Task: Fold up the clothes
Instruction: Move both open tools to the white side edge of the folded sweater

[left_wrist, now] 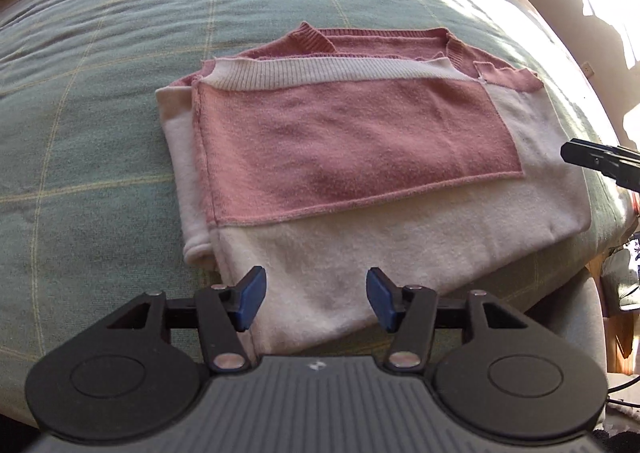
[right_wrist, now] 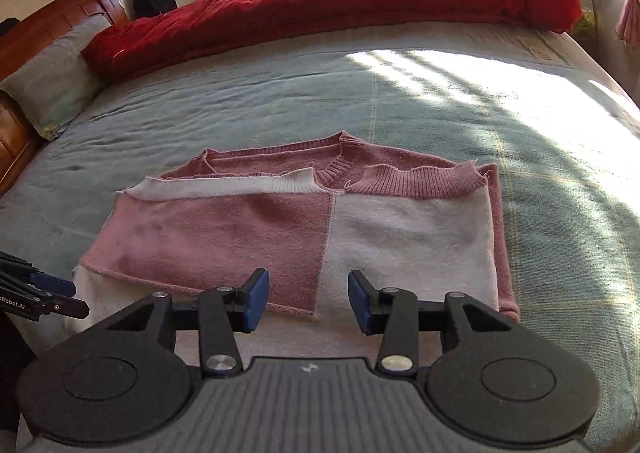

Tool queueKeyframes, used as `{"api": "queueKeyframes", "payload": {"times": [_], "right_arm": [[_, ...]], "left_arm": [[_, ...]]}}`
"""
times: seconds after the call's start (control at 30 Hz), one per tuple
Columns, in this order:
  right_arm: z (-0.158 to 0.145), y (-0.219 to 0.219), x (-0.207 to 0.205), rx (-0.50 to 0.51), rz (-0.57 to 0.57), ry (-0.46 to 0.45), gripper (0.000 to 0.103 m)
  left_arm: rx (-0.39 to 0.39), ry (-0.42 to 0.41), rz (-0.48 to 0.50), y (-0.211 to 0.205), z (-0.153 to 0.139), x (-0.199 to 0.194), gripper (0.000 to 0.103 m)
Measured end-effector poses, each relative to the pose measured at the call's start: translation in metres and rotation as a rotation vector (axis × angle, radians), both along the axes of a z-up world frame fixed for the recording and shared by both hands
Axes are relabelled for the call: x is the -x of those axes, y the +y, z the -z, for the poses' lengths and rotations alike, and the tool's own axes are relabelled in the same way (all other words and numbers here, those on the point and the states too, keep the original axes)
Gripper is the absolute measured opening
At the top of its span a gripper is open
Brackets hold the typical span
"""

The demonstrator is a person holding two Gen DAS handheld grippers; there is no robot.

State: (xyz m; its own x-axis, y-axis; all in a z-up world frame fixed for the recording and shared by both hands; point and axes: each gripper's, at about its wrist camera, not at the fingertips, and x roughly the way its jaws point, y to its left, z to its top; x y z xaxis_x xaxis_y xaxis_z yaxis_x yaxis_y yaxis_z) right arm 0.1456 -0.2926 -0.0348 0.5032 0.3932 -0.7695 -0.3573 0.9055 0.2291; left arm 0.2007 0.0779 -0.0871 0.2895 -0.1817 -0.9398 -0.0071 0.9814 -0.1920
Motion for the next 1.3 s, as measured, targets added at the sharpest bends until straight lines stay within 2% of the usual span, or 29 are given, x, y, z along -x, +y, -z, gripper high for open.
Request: {"api": "queueKeyframes", "payload": {"times": [0.17,0.27,0.43,0.6,0.73,0.87,1.03,1.13,1.3], "right_arm": [[-0.004,0.011,0.019,0.01,-0.025,0.014,0.048],[-0.008,0.016,0.025,0.021,-0.033,0.013,0.048],[-0.018,0.023,0.026,0.031,-0.044,-0.002,0.048],[-0.023,0.042,0.027,0.048,-0.097,-0.021,0.048],[-0.026,0.06,0.034,0.094,-0.165,-0.05,0.051],[-0.024,0.074,0.036,0.117,-0.201,-0.041,0.052],[-0.019,0.091,0.037,0.12,-0.224,-0.021,0.052],[-0.012,0.104,0.041,0.126,-0.25,-0.006,0.053],[-0.002,0.122,0.048,0.134,-0.299,0.01,0.053]], "left_arm": [[0.015,0.029,-0.047,0.008,0.018,0.01,0.056],[0.005,0.025,-0.046,0.005,0.019,0.013,0.056],[0.005,-0.008,-0.028,-0.002,0.005,0.021,0.057],[-0.029,-0.006,-0.041,0.001,0.011,0.023,0.057],[-0.039,-0.042,-0.032,0.002,0.003,0.024,0.057],[-0.065,-0.082,-0.018,0.004,-0.01,0.025,0.057],[-0.042,-0.137,-0.033,0.017,-0.021,0.027,0.059],[0.026,-0.184,-0.105,0.04,-0.024,0.031,0.059],[0.257,-0.193,-0.309,0.098,-0.014,0.02,0.06]]}}
